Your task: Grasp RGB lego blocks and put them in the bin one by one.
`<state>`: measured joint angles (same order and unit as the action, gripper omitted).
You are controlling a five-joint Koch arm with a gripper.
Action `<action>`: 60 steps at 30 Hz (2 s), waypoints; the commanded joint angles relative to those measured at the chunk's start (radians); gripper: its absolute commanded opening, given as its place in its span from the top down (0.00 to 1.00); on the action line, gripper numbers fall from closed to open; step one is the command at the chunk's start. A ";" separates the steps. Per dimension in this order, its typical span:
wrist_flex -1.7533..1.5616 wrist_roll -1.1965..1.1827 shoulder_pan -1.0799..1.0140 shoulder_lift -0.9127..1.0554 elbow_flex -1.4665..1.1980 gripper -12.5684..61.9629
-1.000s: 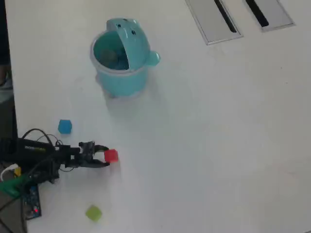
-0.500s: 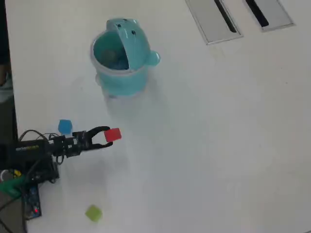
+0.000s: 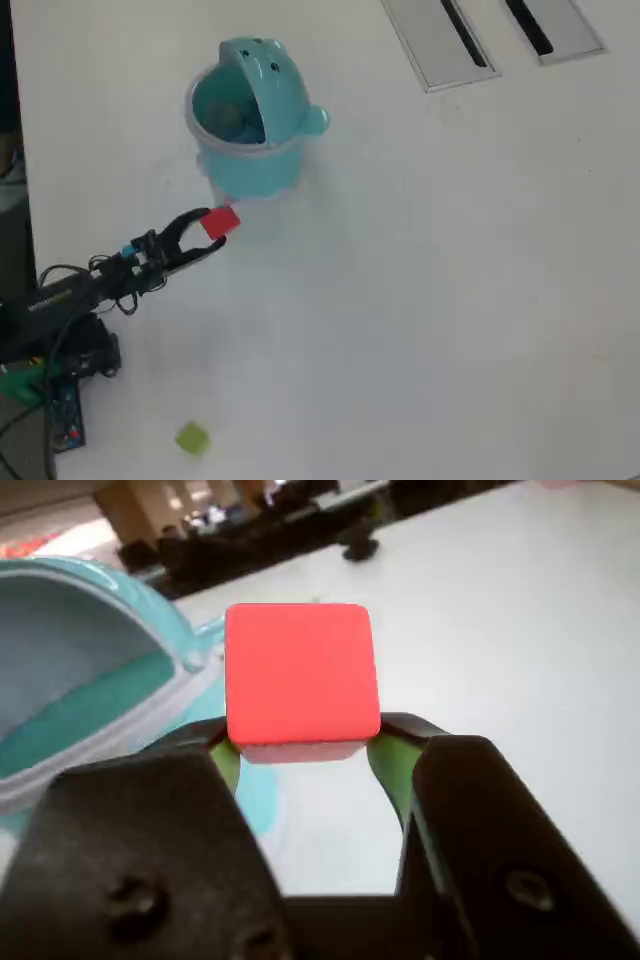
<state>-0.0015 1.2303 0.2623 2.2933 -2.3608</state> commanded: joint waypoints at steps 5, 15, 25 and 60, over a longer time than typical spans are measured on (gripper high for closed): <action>-0.140 0.031 0.087 0.072 0.109 0.76; 0.020 0.212 0.322 -0.098 0.451 0.76; 0.023 0.265 0.405 -0.321 0.627 0.76; -0.123 0.595 0.492 -0.976 1.146 0.56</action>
<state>-0.0107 1.8055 0.7440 1.2962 -1.3208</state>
